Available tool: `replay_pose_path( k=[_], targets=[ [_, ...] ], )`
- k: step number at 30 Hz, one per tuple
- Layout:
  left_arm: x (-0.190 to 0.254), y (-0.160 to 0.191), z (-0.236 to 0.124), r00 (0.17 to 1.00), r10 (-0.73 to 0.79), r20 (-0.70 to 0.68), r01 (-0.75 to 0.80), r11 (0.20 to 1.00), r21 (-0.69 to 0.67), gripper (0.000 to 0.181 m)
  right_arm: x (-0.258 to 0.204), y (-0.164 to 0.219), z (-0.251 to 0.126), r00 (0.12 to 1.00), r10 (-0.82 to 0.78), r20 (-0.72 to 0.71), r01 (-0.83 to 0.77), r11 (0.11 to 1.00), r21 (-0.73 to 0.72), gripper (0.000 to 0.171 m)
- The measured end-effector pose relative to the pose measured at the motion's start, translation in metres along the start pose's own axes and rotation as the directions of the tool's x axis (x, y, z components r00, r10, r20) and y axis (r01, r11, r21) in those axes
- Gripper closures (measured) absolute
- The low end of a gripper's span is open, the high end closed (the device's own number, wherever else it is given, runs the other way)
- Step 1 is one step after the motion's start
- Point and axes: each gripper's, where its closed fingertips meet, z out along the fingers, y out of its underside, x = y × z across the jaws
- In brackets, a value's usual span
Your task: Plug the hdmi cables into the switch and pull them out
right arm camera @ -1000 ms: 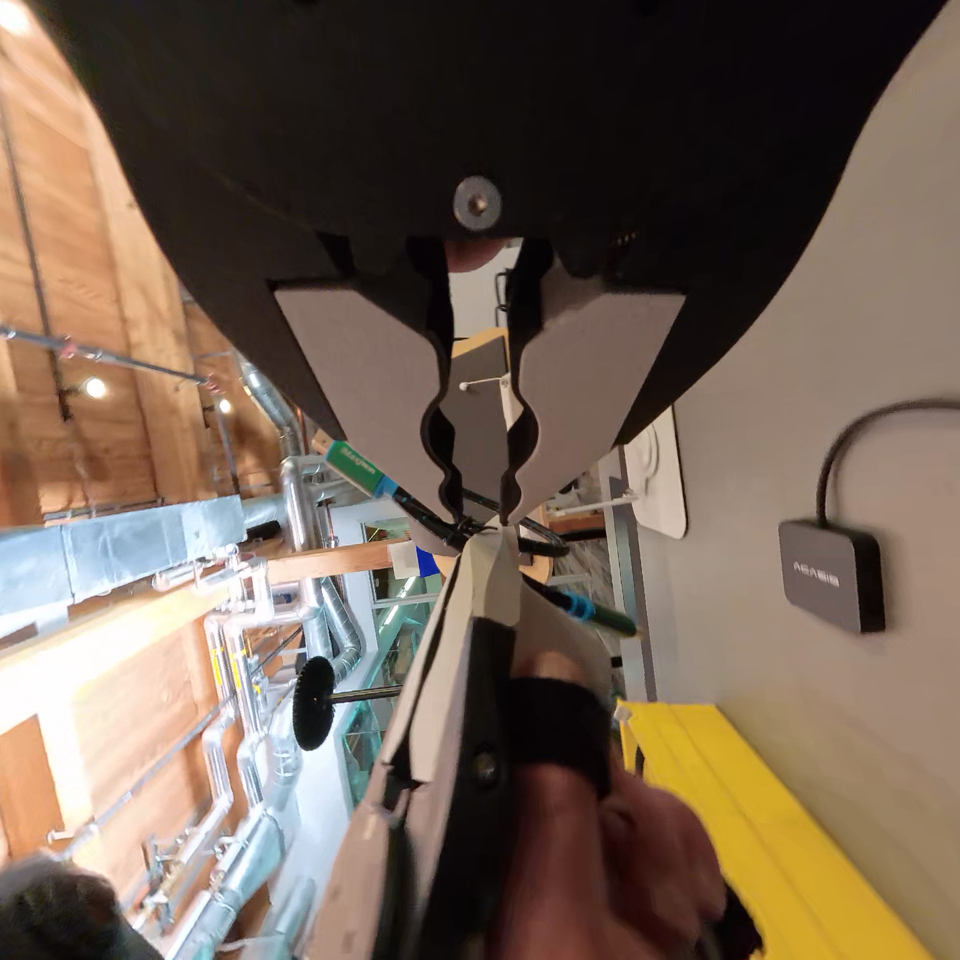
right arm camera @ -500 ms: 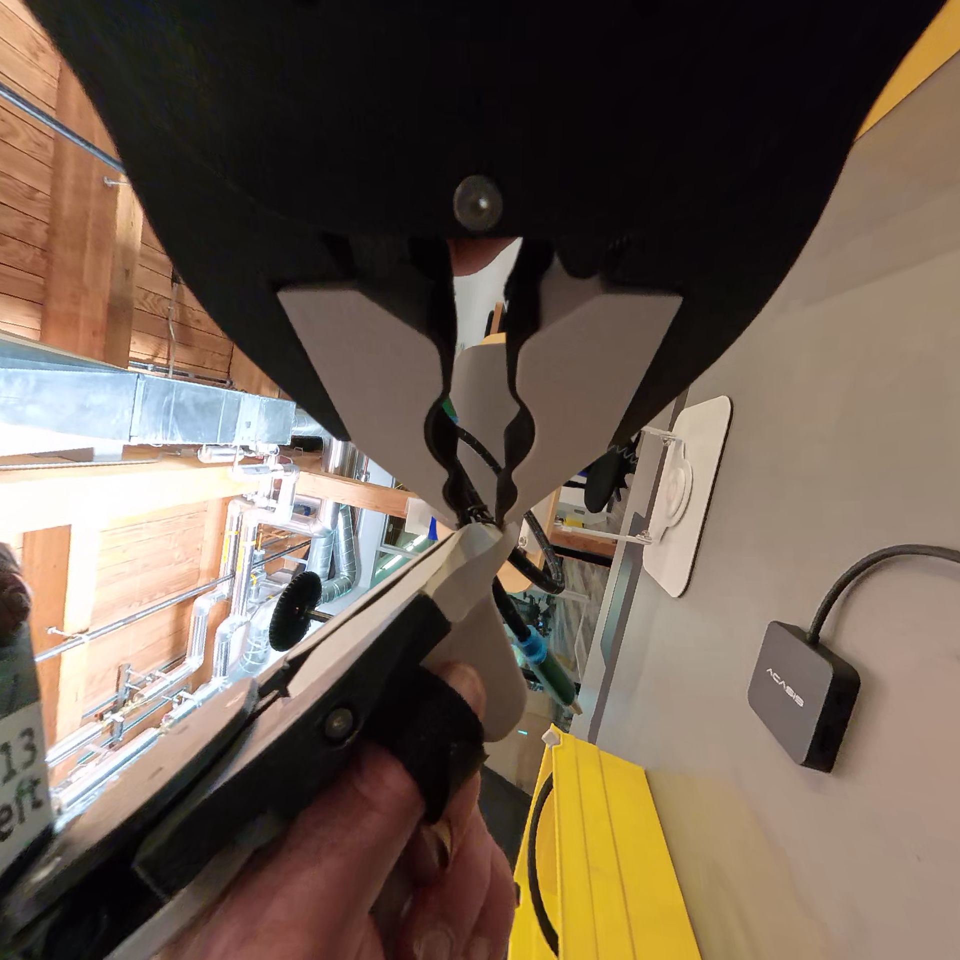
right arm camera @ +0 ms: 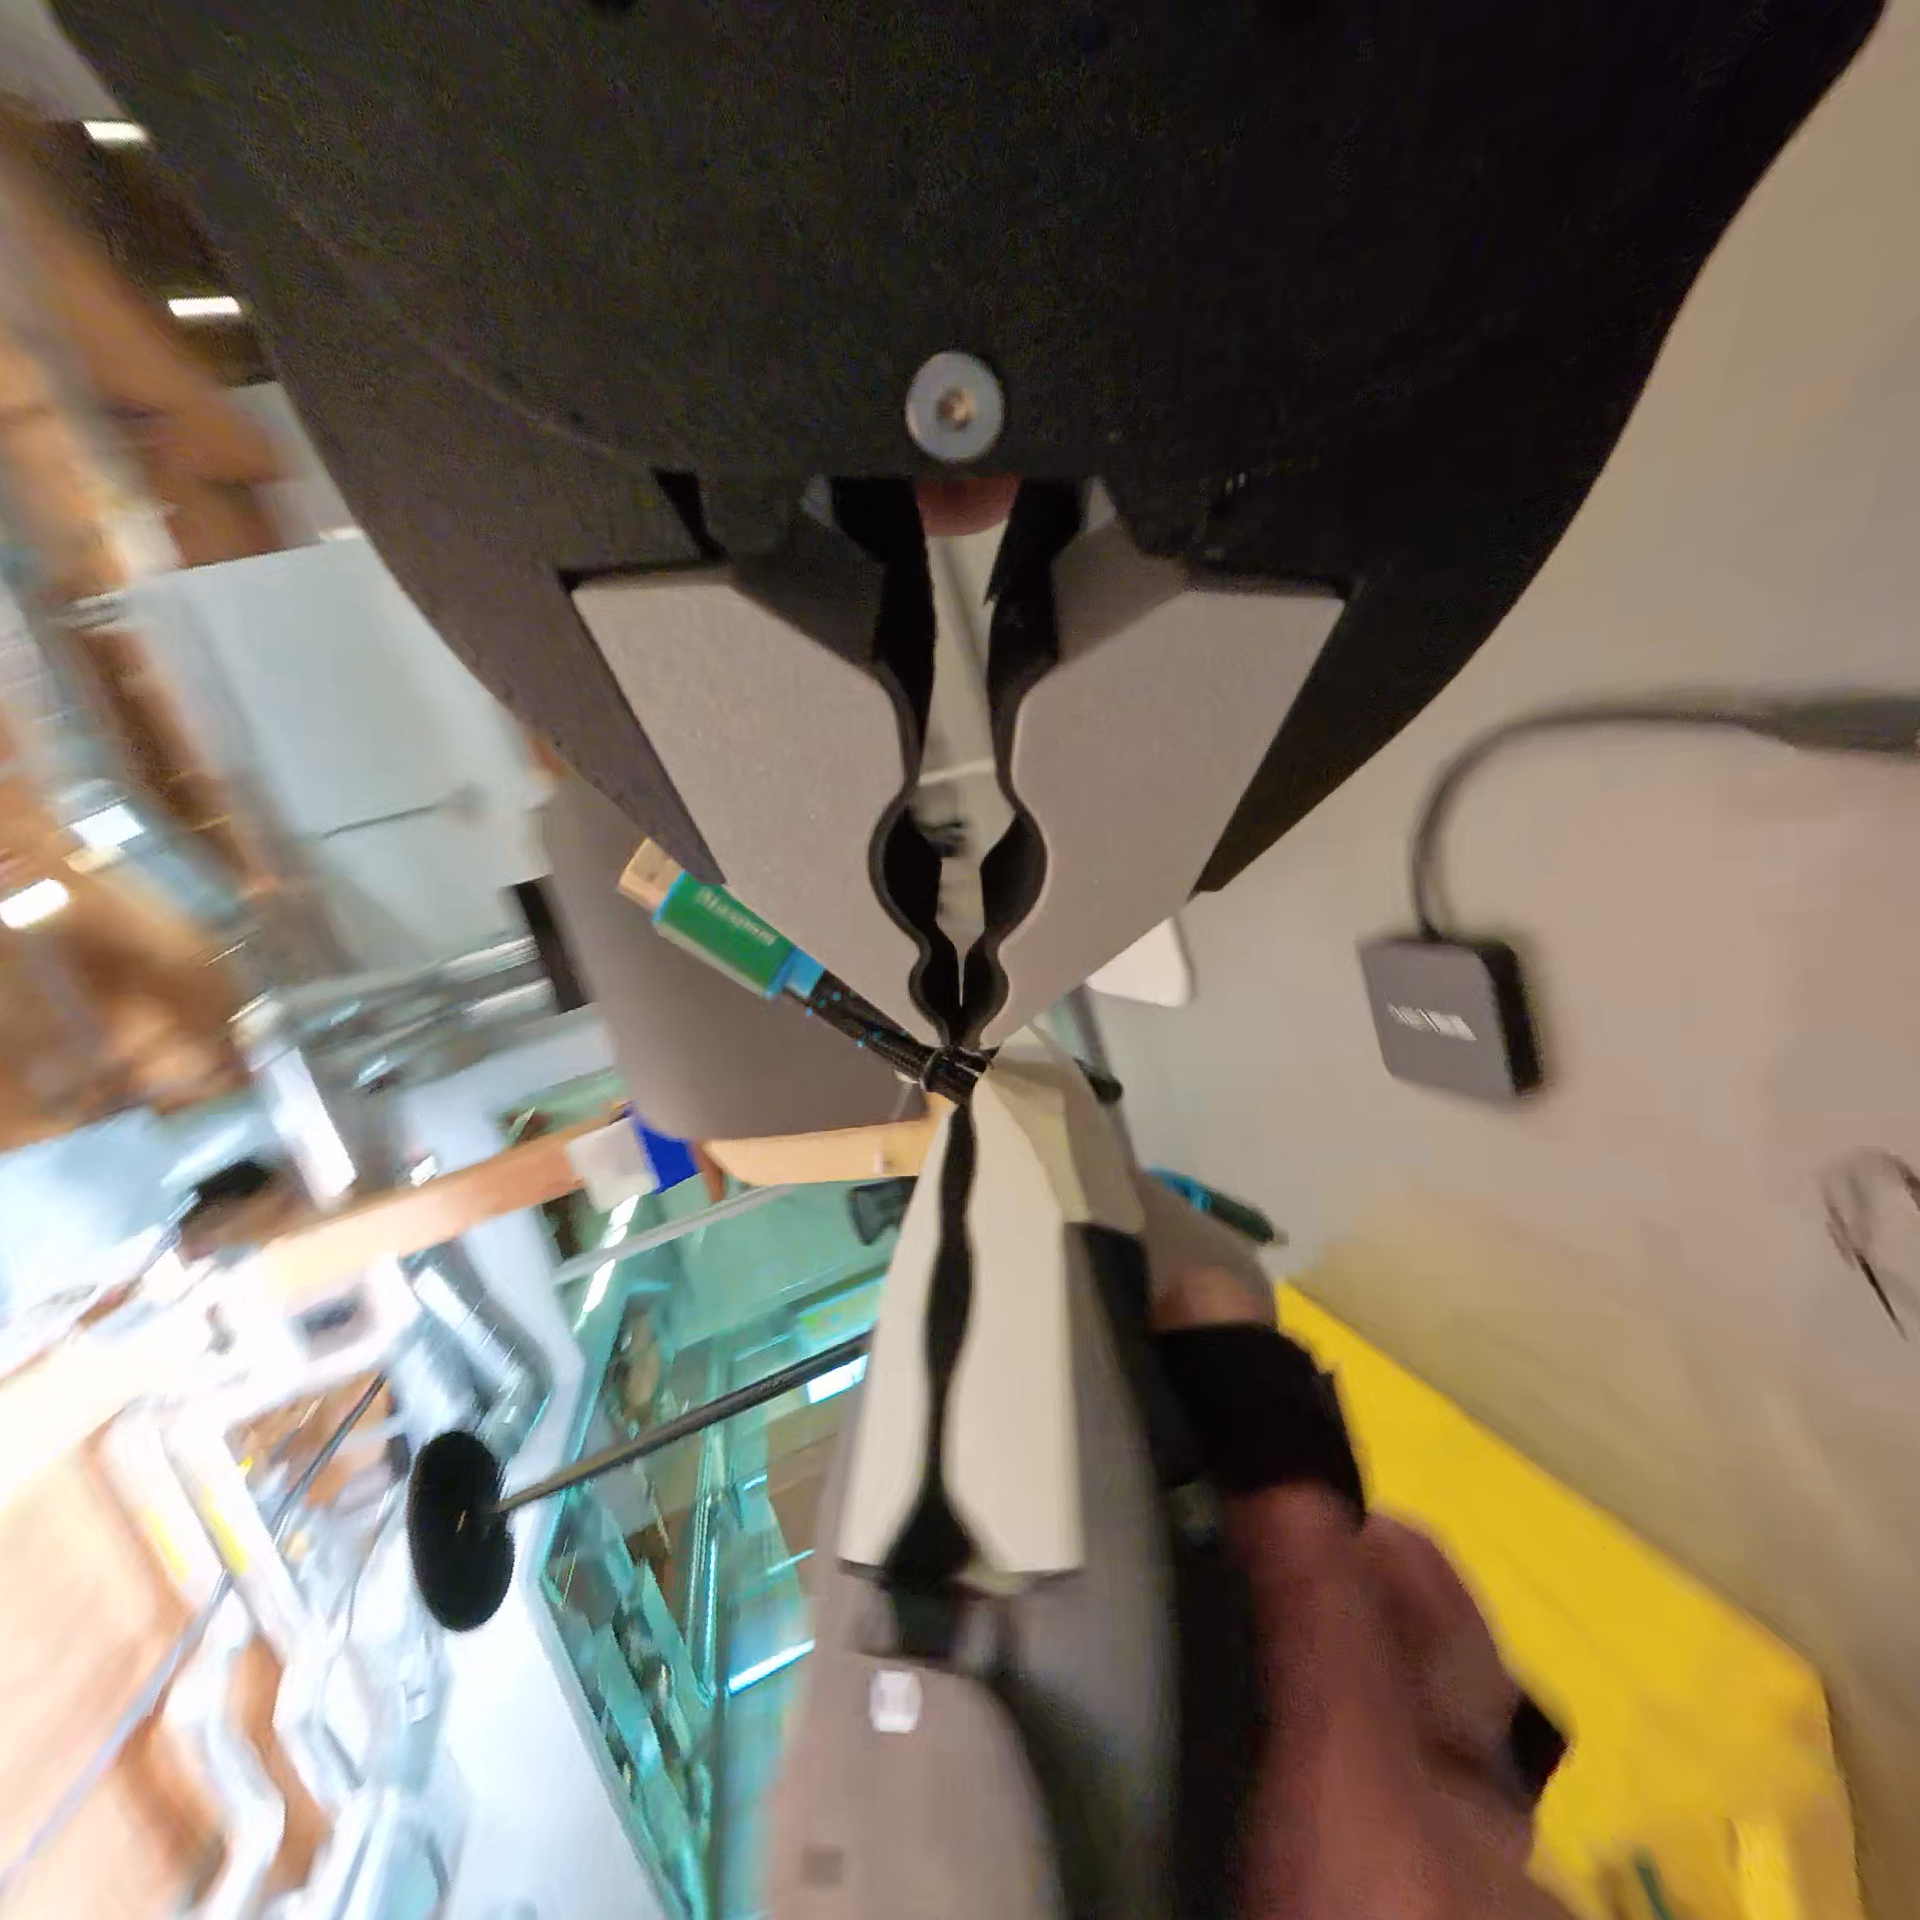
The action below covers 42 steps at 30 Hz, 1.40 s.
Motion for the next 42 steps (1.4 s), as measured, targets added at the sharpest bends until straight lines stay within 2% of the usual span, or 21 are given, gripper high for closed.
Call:
replay_pose_path(
  k=[2, 3, 5, 7, 9, 10, 11, 12, 13, 16, 17, 18, 20, 23, 26, 31, 37, 39, 40, 42],
  targets=[
    [-0.001, -0.003, 0.0, 1.0, -0.006, 0.012, 0.006, 1.0, 0.026, 0.176, 0.004, 0.0, -0.001, 0.965, 0.261, 0.023, -0.262, 0.965, 0.034, 0.171],
    [-0.002, -0.005, -0.001, 1.0, -0.003, 0.021, 0.002, 0.999, 0.038, 0.176, 0.006, 0.0, -0.002, 0.917, 0.397, 0.043, -0.399, 0.915, 0.057, 0.171],
    [-0.003, -0.009, -0.002, 0.999, 0.002, 0.041, -0.005, 0.998, 0.063, 0.176, 0.009, -0.001, -0.003, 0.754, 0.65, 0.097, -0.657, 0.747, 0.1, 0.171],
    [-0.003, -0.01, -0.002, 0.998, 0.011, 0.058, -0.015, 0.997, 0.079, 0.175, 0.009, -0.002, -0.004, 0.513, 0.841, 0.172, -0.858, 0.496, 0.131, 0.171],
    [-0.003, -0.012, -0.002, 0.997, 0.017, 0.076, -0.024, 0.995, 0.096, 0.175, 0.009, -0.002, -0.006, 0.187, 0.94, 0.287, -0.978, 0.151, 0.144, 0.171],
    [-0.002, -0.013, -0.002, 0.996, 0.023, 0.085, -0.032, 0.994, 0.106, 0.175, 0.01, -0.002, -0.007, 0.015, 0.936, 0.352, -0.99, -0.035, 0.135, 0.171],
    [-0.002, -0.014, -0.002, 0.995, 0.034, 0.097, -0.045, 0.992, 0.114, 0.175, 0.01, -0.001, -0.008, -0.104, 0.911, 0.399, -0.978, -0.167, 0.125, 0.171],
    [-0.002, -0.014, -0.002, 0.992, 0.055, 0.115, -0.068, 0.991, 0.116, 0.175, 0.009, -0.001, -0.008, -0.142, 0.898, 0.416, -0.968, -0.213, 0.129, 0.171],
    [-0.002, -0.014, -0.002, 0.988, 0.079, 0.132, -0.094, 0.989, 0.114, 0.175, 0.007, -0.001, -0.008, -0.111, 0.909, 0.402, -0.973, -0.182, 0.143, 0.171],
    [-0.001, -0.014, -0.002, 0.985, 0.096, 0.14, -0.114, 0.985, 0.126, 0.175, 0.007, -0.002, -0.01, 0.082, 0.95, 0.302, -0.981, 0.023, 0.192, 0.171],
    [-0.001, -0.015, -0.003, 0.984, 0.101, 0.143, -0.12, 0.984, 0.128, 0.175, 0.009, -0.003, -0.012, 0.123, 0.95, 0.286, -0.978, 0.067, 0.198, 0.166],
    [-0.002, -0.017, -0.004, 0.981, 0.113, 0.159, -0.135, 0.982, 0.134, 0.175, 0.01, -0.004, -0.014, 0.132, 0.948, 0.288, -0.977, 0.075, 0.2, 0.158],
    [-0.004, -0.02, -0.006, 0.977, 0.123, 0.172, -0.149, 0.978, 0.146, 0.175, 0.013, -0.004, -0.018, 0.074, 0.938, 0.338, -0.981, 0.007, 0.193, 0.154],
    [-0.003, -0.023, -0.007, 0.973, 0.137, 0.184, -0.167, 0.973, 0.157, 0.175, 0.014, -0.005, -0.021, -0.06, 0.901, 0.43, -0.975, -0.146, 0.169, 0.153],
    [0.0, -0.024, -0.007, 0.969, 0.151, 0.196, -0.185, 0.969, 0.166, 0.176, 0.008, -0.01, -0.018, -0.143, 0.87, 0.472, -0.97, -0.218, 0.108, 0.152],
    [0.0, -0.027, -0.009, 0.961, 0.168, 0.22, -0.207, 0.963, 0.169, 0.176, 0.009, -0.009, -0.014, -0.179, 0.87, 0.46, -0.96, -0.256, 0.11, 0.168],
    [0.0, -0.026, -0.008, 0.95, 0.19, 0.246, -0.233, 0.96, 0.157, 0.176, 0.007, -0.009, -0.014, -0.168, 0.877, 0.45, -0.967, -0.235, 0.098, 0.171],
    [0.001, -0.026, -0.008, 0.949, 0.197, 0.245, -0.238, 0.959, 0.151, 0.176, 0.006, -0.007, -0.014, -0.111, 0.898, 0.426, -0.979, -0.173, 0.11, 0.171],
    [0.001, -0.026, -0.008, 0.95, 0.194, 0.243, -0.234, 0.961, 0.149, 0.176, 0.006, -0.006, -0.015, -0.057, 0.916, 0.398, -0.986, -0.113, 0.119, 0.171],
    [0.001, -0.024, -0.007, 0.958, 0.172, 0.228, -0.208, 0.967, 0.144, 0.176, 0.006, -0.005, -0.014, 0.121, 0.945, 0.303, -0.987, 0.082, 0.137, 0.171]
  ],
)
